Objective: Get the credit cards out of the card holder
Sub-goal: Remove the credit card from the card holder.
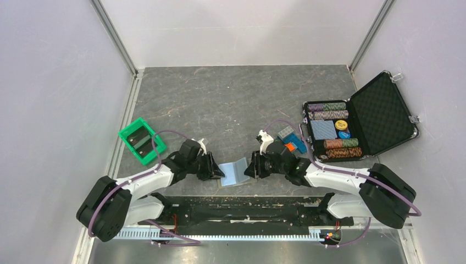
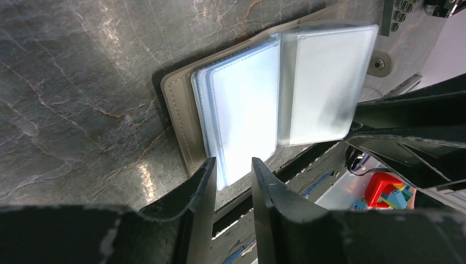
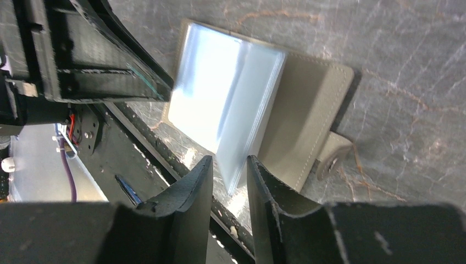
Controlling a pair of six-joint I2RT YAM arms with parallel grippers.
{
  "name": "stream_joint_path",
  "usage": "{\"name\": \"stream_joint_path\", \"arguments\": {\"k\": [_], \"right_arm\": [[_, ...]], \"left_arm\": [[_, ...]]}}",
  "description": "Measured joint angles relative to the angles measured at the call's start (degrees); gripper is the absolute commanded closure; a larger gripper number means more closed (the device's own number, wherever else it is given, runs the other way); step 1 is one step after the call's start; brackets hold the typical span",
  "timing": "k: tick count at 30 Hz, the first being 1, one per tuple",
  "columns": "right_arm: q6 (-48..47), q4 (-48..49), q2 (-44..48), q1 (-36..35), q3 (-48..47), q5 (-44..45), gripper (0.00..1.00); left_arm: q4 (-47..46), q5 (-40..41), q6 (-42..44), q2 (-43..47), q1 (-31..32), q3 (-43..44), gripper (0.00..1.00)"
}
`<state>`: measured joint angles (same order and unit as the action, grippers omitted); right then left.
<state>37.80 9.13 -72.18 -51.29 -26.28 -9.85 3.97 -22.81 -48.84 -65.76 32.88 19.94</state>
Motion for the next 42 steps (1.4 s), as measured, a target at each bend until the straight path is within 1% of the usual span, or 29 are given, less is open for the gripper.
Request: {"name": "stream_joint_path", "arguments": {"k": [4,8,10,18,23,28,32,33,35,37,42], "right_arm": [[-0.5,0.0,-0.6,0.0,-2.0,0.7,0.68],[-1.1,0.0,-1.7,0.0,-2.8,0.8,0.76],[-1.3,0.0,-2.1,0.0,-2.8,0.7,0.78],[-1.0,2.6,-2.3,0.0,-2.8,-1.1,0.75],[0.0,5.8,-2.4,0.0,-2.8,-2.4,0.86],[0.7,7.7,-3.4,0.0,-2.7,-3.3,0.87],[1.2,8.0,-4.3,0.0,-2.7,-3.4,0.84],[1.2,8.0,-4.5,0.0,-2.6,-3.4,0.82],[1.4,8.0,-4.6,0.0,-2.4,-3.4,0.73],[1.4,7.7,-4.6,0.0,-2.4,-3.2,0.67],[-0.5,2.9,-4.6,0.0,-2.7,1.1,0.61]], "left_arm": [[-0.8,0.0,0.0,-0.6,0.0,0.0,0.66],[-1.4,0.0,0.0,-1.5,0.0,0.0,0.67],[-1.4,0.0,0.0,-1.8,0.0,0.0,0.67],[-1.6,0.0,0.0,-2.1,0.0,0.0,0.68],[-1.6,-0.1,0.0,-2.2,0.0,0.0,0.68],[-1.6,-0.2,0.0,-2.2,0.1,0.0,0.68],[-1.6,-0.2,0.0,-2.2,0.1,0.0,0.68],[-1.6,-0.2,0.0,-2.2,0.1,0.0,0.68],[-1.6,-0.2,0.0,-2.2,0.1,0.0,0.68],[-1.6,-0.2,0.0,-2.2,0.1,0.0,0.67],[-1.5,-0.2,0.0,-1.8,0.1,0.0,0.68]]}}
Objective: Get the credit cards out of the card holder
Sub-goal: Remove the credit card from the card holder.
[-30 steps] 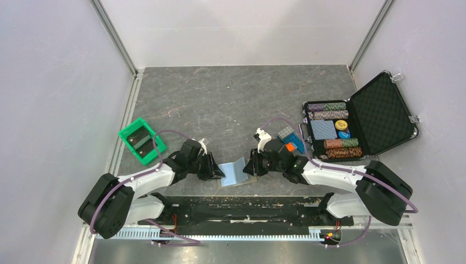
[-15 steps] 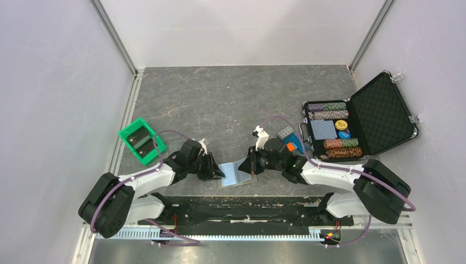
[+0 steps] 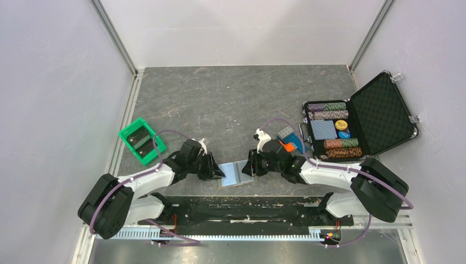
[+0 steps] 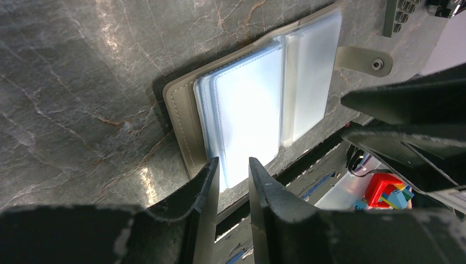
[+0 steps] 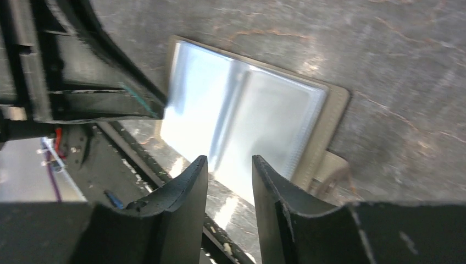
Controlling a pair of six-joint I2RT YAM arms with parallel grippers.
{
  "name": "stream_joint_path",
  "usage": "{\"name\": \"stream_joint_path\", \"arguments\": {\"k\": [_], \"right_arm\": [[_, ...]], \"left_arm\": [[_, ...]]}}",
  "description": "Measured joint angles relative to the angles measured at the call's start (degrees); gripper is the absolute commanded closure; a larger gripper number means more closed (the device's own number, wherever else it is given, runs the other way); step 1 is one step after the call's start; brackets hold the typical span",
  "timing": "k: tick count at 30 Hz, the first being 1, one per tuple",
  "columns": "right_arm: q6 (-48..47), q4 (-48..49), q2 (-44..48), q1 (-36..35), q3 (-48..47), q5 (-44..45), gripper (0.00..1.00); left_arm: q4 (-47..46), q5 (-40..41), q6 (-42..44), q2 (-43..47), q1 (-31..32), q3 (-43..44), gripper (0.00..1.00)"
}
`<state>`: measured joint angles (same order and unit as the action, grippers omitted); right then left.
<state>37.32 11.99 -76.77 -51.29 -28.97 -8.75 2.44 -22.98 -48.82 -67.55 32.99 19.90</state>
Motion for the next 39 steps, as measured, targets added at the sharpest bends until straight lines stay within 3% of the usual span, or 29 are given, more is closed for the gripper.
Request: {"name": "stream_joint_path", "arguments": {"k": [14,33,39], "right_arm": [[-2.5,-5.1,-0.8,0.1,-0.6,5.2,0.54],[-3.1,-5.0,-3.2,0.3,-0.9,5.1,0.52],[-2.8,-3.9,-3.5,0.5,-0.8,4.8,0.55]], "left_arm": [[2.7,0.2,0.0,5.6,0.0,1.8,0.67],[-1.1,0.4,0.0,-1.0,0.2,0.6,0.69],[-2.1,0.4,0.0,-1.5,0.2,-0.2,0.69]]}}
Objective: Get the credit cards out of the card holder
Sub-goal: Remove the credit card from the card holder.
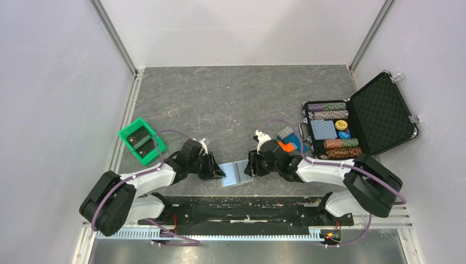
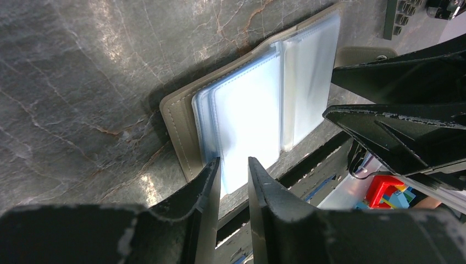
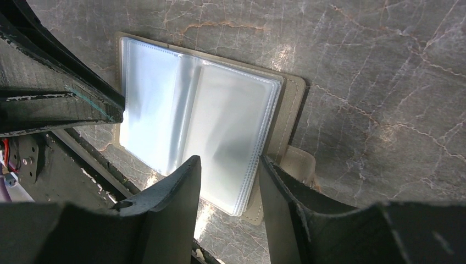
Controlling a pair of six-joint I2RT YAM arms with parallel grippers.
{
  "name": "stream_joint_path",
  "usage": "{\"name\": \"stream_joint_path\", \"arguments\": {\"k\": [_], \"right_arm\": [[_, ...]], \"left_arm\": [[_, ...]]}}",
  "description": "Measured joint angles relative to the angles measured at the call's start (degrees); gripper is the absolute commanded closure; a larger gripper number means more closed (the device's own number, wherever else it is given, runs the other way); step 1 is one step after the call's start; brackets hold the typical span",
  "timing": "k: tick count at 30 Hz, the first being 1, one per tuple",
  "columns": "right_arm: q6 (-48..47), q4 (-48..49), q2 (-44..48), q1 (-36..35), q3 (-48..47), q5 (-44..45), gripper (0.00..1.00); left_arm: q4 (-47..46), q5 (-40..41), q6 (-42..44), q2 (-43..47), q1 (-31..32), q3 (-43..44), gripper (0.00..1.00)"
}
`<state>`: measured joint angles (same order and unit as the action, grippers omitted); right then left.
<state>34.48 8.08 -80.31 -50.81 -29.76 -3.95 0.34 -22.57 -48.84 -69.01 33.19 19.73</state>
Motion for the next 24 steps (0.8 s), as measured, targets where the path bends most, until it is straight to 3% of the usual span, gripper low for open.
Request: {"name": "stream_joint_path", "arguments": {"k": [17,24], "right_arm": [[0.1,2.0,-1.4,0.4,0.3,-0.8,0.69],[0.2,2.5,-1.4,0.4,0.3,-2.5,0.68]], "left_arm": [[-0.7,0.1,0.0,0.4,0.0,-0.7,0.69],[-0.7,0.5,0.0,1.6,0.0,-1.4,0.69]]}}
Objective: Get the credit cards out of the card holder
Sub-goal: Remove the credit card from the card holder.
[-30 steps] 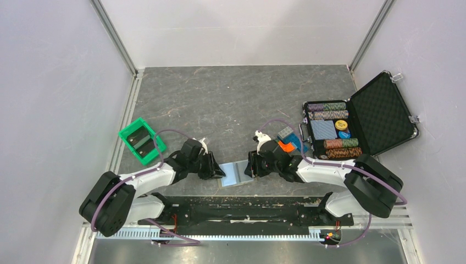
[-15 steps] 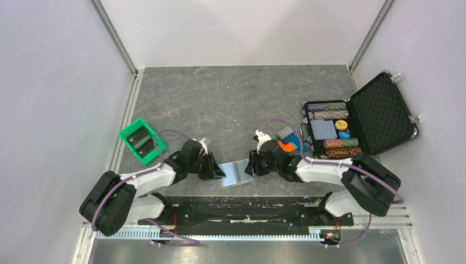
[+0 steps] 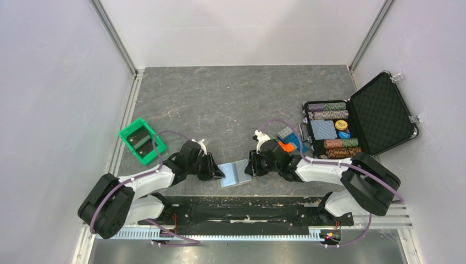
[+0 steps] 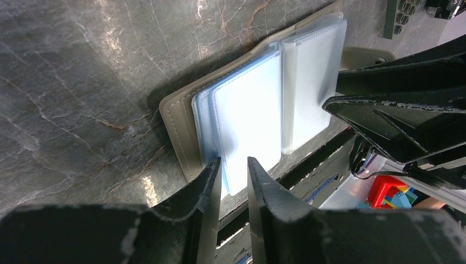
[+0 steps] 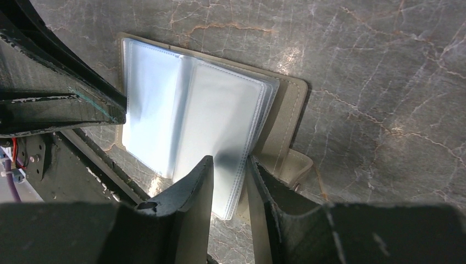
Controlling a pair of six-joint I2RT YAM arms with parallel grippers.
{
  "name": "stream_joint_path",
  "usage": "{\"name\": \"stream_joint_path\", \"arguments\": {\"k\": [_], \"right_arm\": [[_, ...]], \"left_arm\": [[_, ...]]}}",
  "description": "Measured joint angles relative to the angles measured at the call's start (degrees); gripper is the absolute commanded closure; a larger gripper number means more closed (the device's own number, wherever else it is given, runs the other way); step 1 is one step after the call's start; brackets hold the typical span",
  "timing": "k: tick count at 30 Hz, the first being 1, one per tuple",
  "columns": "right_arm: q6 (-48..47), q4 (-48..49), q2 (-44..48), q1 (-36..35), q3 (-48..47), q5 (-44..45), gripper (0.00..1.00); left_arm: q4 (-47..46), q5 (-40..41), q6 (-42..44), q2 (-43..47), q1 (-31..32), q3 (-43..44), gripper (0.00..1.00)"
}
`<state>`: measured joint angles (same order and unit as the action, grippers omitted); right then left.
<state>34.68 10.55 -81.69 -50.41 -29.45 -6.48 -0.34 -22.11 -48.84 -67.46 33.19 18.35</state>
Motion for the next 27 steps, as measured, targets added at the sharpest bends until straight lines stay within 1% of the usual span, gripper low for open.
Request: {"name": "stream_joint_path", "arguments": {"k": [5,13,16,17,19,21,27], "right_arm": [[0.2,0.1,1.0,0.0,0.0,-0.7,0.66],[0.2,0.1,1.9,0.0,0.0,-1.2,0.75],[0.2,0.1,2.1,0.0,0.0,-1.3,0.73],[0.2,0.1,2.1,0.0,0.0,-1.4,0.69],[0.2,0.2,2.1,0.0,0.0,-1.9,0.66],[0.3,0.3,2.1,0.0,0.0,-2.7,0.67],[0.7,3.4,2.1,0.0,0.0,-5.9,0.72]], "left_arm": [[0.0,0.0,0.0,0.0,0.0,0.0,0.69],[0.0,0.2,0.0,0.1,0.0,0.0,0.7],[0.1,0.2,0.0,0.1,0.0,0.0,0.69],[0.0,0.2,0.0,0.1,0.0,0.0,0.69],[0.1,0.2,0.0,0.2,0.0,0.0,0.69],[0.1,0.3,0.0,0.2,0.0,0.0,0.69],[0.3,0.8,0.0,0.5,0.0,0.0,0.69]]}}
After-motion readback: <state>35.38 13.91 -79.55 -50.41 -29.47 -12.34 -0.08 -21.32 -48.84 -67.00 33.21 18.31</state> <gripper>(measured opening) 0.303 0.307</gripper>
